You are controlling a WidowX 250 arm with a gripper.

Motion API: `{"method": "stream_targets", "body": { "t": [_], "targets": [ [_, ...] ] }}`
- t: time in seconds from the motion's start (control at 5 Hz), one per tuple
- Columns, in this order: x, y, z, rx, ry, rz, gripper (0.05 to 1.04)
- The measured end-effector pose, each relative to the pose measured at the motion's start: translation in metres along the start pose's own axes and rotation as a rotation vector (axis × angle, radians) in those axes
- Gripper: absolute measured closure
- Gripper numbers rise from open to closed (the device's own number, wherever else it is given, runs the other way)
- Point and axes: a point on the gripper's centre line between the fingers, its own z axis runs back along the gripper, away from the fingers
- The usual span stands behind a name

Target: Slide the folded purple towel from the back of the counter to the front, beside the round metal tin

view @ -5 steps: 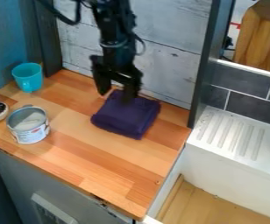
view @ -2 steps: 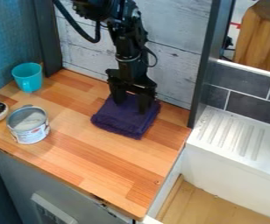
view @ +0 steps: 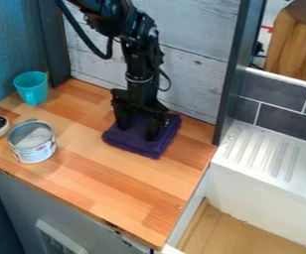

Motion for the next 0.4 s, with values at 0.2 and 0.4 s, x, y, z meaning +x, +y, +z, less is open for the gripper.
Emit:
{"method": "stream_targets", "body": {
  "t": [0.2, 0.4],
  "targets": [
    [-0.0065, -0.0036, -0.0108, -0.043, 0.064, 0.011, 0.083],
    [-0.0148, -0.0043, -0.0143, -0.045, 0.097, 0.01, 0.083]
  ]
}}
